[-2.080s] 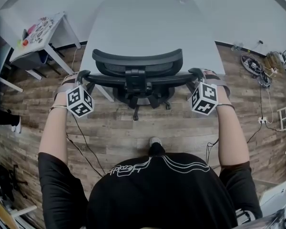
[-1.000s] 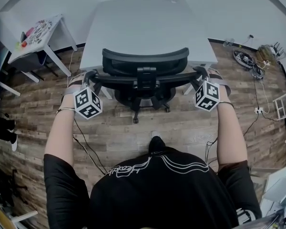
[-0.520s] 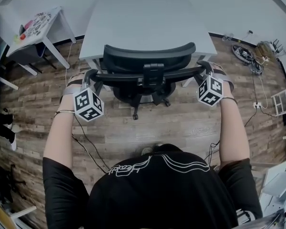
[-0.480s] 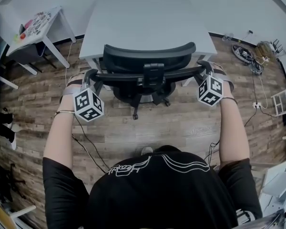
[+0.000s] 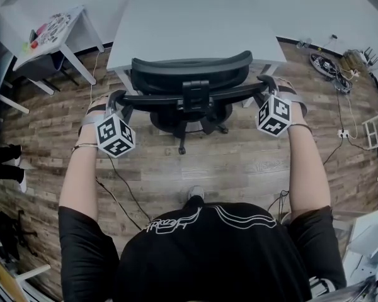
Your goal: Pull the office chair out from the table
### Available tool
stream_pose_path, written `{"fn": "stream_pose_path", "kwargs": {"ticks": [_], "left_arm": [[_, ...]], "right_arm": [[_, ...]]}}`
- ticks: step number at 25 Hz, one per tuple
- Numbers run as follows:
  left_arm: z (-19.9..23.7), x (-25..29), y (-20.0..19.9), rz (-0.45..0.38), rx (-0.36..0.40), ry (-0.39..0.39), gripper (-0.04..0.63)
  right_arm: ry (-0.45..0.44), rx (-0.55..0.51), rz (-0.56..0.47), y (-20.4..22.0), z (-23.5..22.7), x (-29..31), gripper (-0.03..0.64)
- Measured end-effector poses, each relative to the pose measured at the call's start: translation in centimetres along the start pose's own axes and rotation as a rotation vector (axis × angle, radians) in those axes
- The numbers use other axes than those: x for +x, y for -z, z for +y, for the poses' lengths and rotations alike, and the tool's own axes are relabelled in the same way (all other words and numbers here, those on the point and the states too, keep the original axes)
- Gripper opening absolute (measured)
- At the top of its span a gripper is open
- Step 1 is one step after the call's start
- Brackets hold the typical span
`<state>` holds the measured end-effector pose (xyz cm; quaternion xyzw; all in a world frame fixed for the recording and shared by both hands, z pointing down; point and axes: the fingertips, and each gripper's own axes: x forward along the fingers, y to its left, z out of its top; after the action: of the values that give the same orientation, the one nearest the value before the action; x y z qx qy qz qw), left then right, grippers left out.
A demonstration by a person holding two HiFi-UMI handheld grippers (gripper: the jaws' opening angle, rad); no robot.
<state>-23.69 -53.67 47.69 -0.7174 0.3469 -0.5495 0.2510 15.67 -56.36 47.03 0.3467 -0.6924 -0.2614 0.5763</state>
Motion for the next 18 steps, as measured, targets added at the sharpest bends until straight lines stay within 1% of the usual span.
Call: {"fn": "stream_pose_path", "kwargs": {"ticks": [8, 14, 18], "left_arm": [[-2.4, -2.4, 1.2, 0.051, -0.029, -0.027, 0.19], [-4.8, -4.9, 1.4, 0.066, -0.029, -0.055, 0.19], [-6.3, -6.8, 1.4, 0.063, -0.041, -0.057, 0.192]], "right_arm": [[0.025, -0.006, -0.033, -0.7, 2.9, -2.7, 0.216], [0.013, -0.015, -0.027, -0.6, 5.0, -4.8, 0.216], [0.013, -0.018, -0.053, -0.5, 6.4, -6.9, 0.216]]}}
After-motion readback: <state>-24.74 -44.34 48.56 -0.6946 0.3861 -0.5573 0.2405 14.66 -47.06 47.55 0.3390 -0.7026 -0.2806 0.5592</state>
